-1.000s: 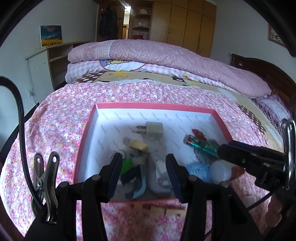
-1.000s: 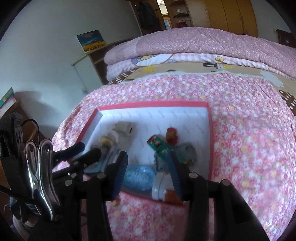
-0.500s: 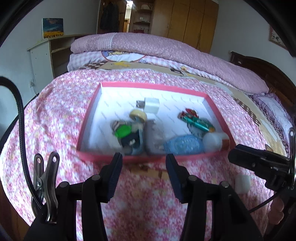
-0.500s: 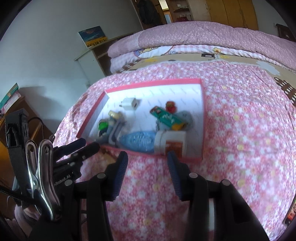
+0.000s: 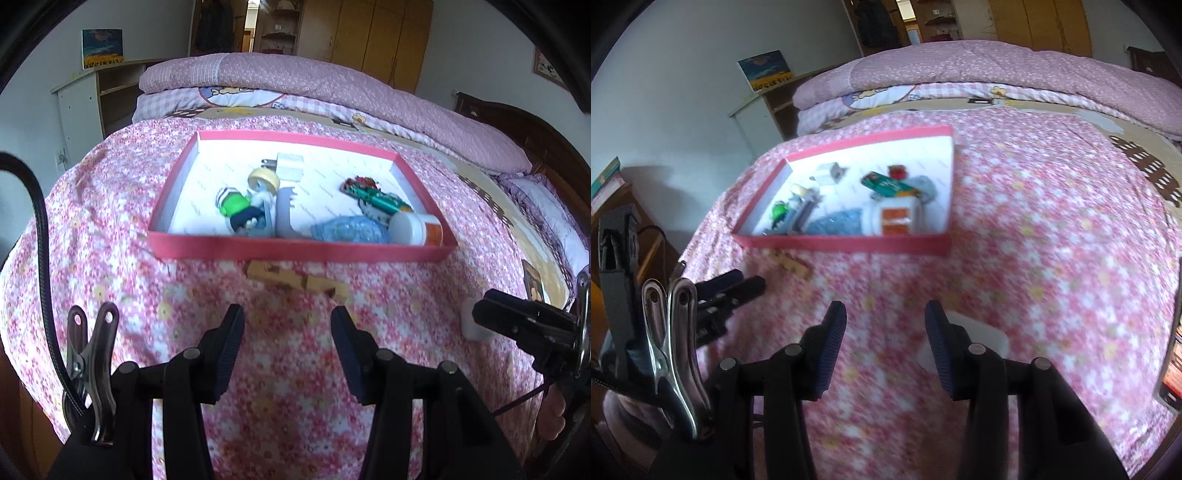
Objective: Organize rigid objects
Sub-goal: 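Close the right gripper on the white earbud case, then close the left gripper on the wooden puzzle piece while the right gripper holds the case, then carry the puzzle piece and earbud case over the pink tray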
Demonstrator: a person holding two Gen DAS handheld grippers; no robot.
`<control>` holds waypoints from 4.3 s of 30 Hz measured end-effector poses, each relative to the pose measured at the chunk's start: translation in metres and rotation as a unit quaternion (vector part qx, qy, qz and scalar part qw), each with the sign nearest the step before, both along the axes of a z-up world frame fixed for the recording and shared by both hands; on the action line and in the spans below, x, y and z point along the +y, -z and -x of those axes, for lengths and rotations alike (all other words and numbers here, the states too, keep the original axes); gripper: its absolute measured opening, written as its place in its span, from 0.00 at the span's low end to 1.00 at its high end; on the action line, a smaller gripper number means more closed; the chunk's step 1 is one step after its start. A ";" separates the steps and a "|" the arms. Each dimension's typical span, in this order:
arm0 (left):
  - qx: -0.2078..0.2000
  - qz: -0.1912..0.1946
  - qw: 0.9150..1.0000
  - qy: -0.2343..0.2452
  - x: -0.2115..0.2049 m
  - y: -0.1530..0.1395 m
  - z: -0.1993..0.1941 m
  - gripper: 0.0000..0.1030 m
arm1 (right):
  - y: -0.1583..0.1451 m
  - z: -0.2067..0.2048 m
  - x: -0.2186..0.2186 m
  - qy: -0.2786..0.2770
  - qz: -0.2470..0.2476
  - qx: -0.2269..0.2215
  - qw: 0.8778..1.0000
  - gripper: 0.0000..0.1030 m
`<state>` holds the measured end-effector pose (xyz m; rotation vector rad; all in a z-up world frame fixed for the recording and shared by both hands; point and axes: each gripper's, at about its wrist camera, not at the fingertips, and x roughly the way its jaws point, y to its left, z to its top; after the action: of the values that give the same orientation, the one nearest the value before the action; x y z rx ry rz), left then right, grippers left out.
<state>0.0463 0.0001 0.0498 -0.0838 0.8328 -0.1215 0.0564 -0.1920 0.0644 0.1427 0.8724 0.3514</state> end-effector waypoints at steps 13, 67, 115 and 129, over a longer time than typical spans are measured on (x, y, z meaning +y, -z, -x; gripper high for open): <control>0.008 -0.009 1.000 0.010 -0.015 0.007 0.011 0.50 | 0.023 0.020 -0.018 0.059 0.063 -0.009 0.996 0.57; 0.002 -0.042 0.990 0.134 -0.050 0.021 -0.039 0.86 | 0.039 0.006 -0.008 0.052 0.020 -0.017 0.998 0.59; -0.009 -0.044 0.999 0.014 -0.016 -0.001 -0.021 0.78 | 0.025 0.010 0.004 0.041 -0.007 -0.036 0.998 0.59; -0.050 -0.041 0.998 0.003 0.001 -0.033 -0.039 0.78 | -0.006 -0.014 0.028 0.006 -0.019 -0.051 0.998 0.59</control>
<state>0.0849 0.0015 0.0832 0.0029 0.7365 -0.0958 0.0703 -0.1639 0.0700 0.1636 0.7631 0.3611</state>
